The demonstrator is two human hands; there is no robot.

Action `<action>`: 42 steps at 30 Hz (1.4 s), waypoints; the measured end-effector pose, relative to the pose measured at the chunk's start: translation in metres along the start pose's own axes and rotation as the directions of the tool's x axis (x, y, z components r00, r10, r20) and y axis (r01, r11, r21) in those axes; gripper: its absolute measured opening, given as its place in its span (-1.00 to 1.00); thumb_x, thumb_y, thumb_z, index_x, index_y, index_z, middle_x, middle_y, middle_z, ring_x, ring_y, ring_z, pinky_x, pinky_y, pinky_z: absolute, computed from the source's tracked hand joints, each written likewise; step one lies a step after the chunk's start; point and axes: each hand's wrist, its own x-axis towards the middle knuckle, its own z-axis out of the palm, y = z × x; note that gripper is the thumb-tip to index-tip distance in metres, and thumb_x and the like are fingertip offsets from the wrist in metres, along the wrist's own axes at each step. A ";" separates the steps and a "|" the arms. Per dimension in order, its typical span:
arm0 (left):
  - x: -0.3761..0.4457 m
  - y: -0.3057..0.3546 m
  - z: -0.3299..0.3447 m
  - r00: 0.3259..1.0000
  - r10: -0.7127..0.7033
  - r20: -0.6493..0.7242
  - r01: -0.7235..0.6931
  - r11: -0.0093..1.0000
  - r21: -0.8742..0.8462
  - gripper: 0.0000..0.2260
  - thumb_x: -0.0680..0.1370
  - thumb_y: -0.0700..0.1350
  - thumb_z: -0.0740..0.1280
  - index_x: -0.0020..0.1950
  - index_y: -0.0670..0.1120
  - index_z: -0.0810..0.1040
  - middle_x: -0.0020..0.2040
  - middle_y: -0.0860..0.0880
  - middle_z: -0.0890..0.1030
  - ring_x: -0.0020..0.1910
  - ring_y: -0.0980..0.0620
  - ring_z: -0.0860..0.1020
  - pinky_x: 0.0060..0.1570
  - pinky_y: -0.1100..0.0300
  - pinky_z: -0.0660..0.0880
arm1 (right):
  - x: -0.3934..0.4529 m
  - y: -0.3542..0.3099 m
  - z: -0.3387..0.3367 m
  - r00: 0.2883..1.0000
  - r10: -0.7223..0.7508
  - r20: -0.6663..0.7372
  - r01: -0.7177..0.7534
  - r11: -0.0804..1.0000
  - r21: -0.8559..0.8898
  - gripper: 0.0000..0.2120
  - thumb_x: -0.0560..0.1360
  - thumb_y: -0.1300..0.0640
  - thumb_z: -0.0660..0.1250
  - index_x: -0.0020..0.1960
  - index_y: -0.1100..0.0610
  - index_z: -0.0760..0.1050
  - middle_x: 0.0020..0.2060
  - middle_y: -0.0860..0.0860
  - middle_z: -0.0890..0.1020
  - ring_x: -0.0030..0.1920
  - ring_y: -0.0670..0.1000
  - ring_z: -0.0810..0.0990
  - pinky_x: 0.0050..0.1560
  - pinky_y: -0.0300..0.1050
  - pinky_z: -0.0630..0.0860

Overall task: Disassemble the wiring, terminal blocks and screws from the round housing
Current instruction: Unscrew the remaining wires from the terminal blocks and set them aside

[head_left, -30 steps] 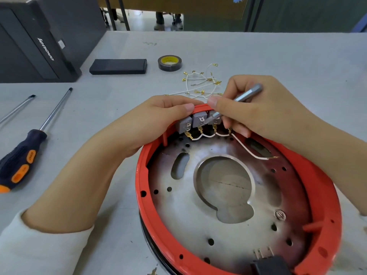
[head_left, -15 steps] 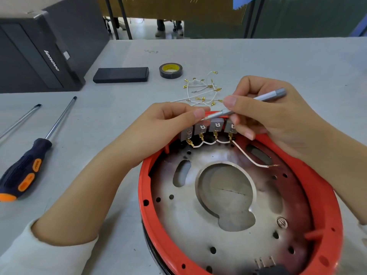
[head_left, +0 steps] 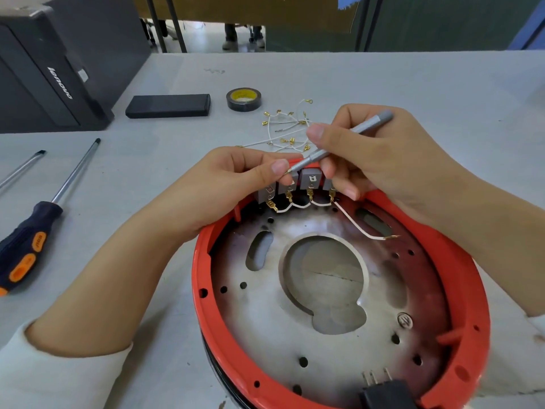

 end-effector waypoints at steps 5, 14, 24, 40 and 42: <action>0.000 -0.001 0.002 1.000 0.015 -0.002 -0.015 0.999 0.034 -0.73 0.43 0.07 0.30 -0.07 -0.08 0.67 0.00 0.16 0.69 0.05 0.26 0.61 0.07 0.43 0.48 | -0.003 -0.002 0.001 0.997 -0.072 -0.013 0.071 0.995 -0.067 -0.74 0.54 0.10 0.35 -0.28 0.11 0.39 -0.50 0.03 0.57 -0.64 0.00 0.36 -0.58 -0.30 0.28; 0.002 -0.001 0.002 0.999 0.004 -0.052 -0.002 0.999 0.040 -0.77 0.59 -0.15 0.26 0.23 -0.01 0.56 0.04 0.15 0.68 0.06 0.25 0.61 0.00 0.47 0.46 | -0.007 0.008 -0.001 0.998 -0.026 0.061 0.041 0.966 -0.256 -0.74 0.50 0.11 0.40 -0.30 0.12 0.40 -0.48 0.09 0.60 -0.63 -0.01 0.38 -0.57 -0.18 0.34; 0.002 0.002 0.004 0.994 0.010 -0.108 0.004 0.991 0.132 -0.82 0.59 -0.13 0.30 0.08 0.10 0.64 -0.05 0.20 0.69 -0.01 0.29 0.62 -0.04 0.51 0.45 | 0.003 0.013 0.001 0.999 -0.052 -0.002 0.048 0.927 -0.373 -0.73 0.42 0.17 0.41 -0.36 0.06 0.36 -0.54 0.05 0.57 -0.64 -0.05 0.42 -0.60 -0.23 0.33; 0.002 0.002 0.004 0.996 -0.003 -0.086 0.011 0.995 0.098 -0.81 0.59 -0.16 0.28 0.12 0.01 0.64 -0.01 0.11 0.70 0.03 0.18 0.64 0.07 0.38 0.51 | 0.001 0.021 0.006 0.993 -0.117 -0.024 0.099 0.920 -0.379 -0.71 0.44 0.19 0.40 -0.36 0.06 0.34 -0.53 0.07 0.52 -0.64 -0.12 0.43 -0.58 -0.36 0.30; 0.002 0.002 0.004 0.997 -0.006 -0.080 0.013 0.996 0.086 -0.80 0.59 -0.17 0.28 0.13 0.00 0.64 -0.01 0.10 0.70 0.03 0.17 0.64 0.08 0.36 0.52 | 0.000 0.022 0.007 0.989 -0.144 -0.027 0.121 0.908 -0.402 -0.70 0.44 0.19 0.40 -0.36 0.07 0.33 -0.50 0.12 0.51 -0.62 -0.12 0.42 -0.57 -0.33 0.30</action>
